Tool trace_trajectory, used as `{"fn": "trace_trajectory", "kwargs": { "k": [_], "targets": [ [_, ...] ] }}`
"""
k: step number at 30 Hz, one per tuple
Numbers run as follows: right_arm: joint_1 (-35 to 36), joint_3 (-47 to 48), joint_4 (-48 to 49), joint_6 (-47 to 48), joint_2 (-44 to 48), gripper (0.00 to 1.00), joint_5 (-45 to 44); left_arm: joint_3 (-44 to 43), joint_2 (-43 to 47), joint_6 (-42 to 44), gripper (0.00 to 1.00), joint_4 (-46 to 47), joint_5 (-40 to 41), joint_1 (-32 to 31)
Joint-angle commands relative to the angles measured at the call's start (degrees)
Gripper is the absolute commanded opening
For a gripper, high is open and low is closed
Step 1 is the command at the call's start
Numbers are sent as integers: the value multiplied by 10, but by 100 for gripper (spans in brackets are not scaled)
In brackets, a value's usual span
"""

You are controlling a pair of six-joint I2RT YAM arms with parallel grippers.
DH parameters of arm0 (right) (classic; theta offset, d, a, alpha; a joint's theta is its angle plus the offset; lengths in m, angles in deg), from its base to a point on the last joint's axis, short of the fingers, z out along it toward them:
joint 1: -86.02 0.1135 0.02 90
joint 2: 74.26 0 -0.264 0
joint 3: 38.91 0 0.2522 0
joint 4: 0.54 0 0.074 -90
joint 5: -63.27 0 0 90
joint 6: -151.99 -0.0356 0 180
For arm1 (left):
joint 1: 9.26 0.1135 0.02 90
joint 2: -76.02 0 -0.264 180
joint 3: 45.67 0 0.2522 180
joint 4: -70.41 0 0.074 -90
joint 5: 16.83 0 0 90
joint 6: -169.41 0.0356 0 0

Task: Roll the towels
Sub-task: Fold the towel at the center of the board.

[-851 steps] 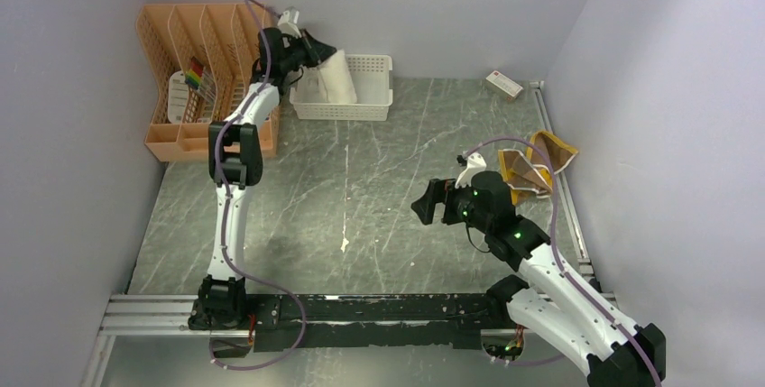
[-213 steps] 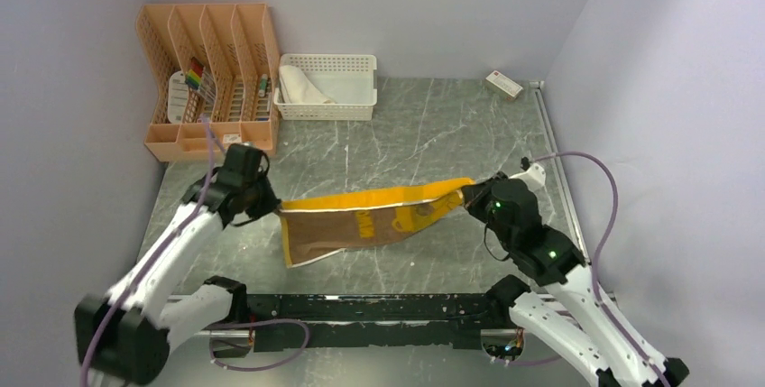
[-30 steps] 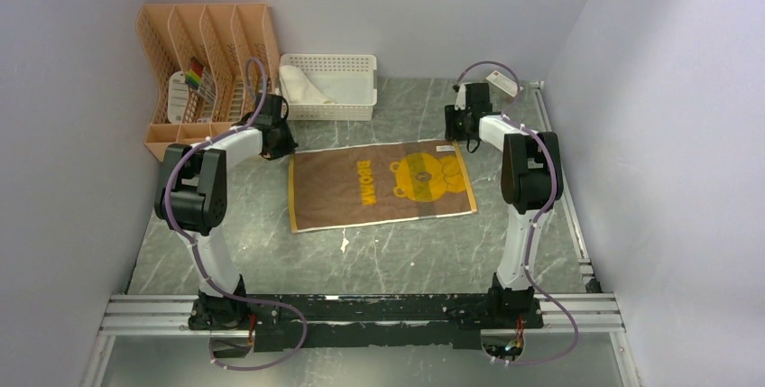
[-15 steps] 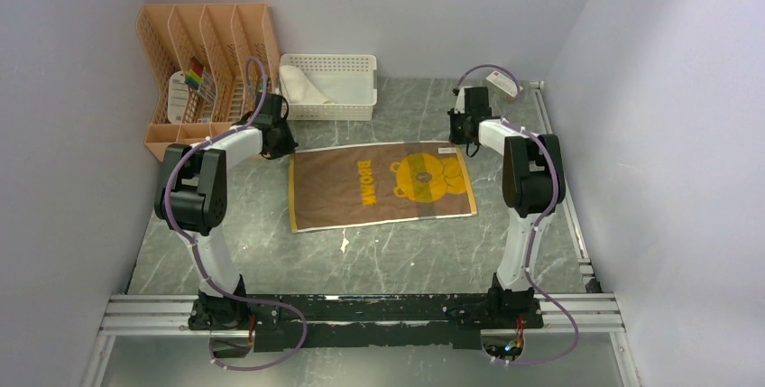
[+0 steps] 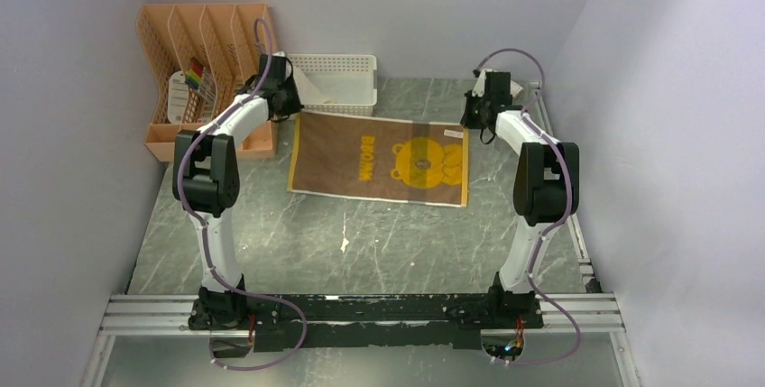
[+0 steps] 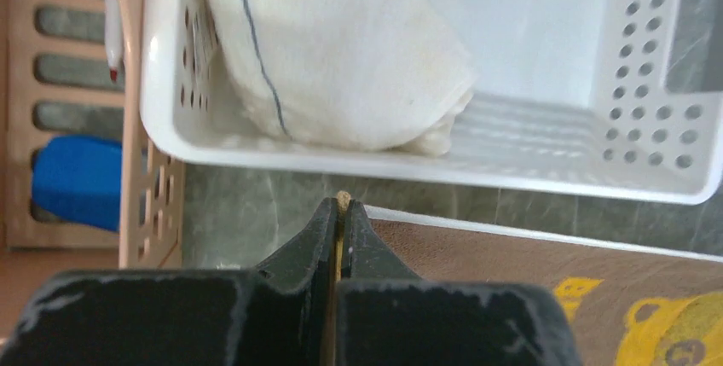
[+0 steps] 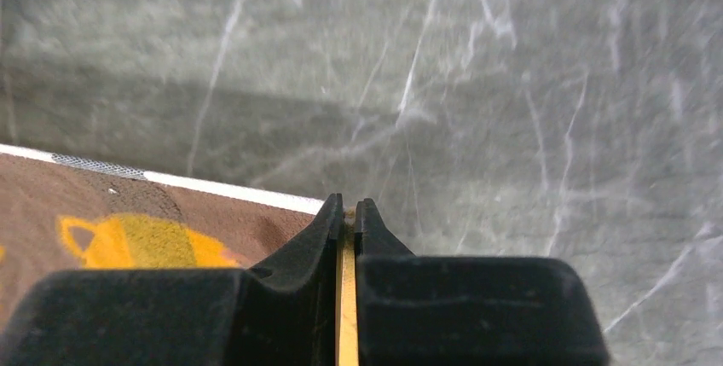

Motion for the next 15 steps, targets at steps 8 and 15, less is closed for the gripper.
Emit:
{"fn": "trace_trajectory", "kwargs": {
  "k": [8,15],
  "targets": [
    [-7,-71,45,2,123,0,-53,89,55,21,7,60,17,8],
    [-5,-203,100,-37,231,0,-46,242,125,-16,7,137,9,8]
  ]
}}
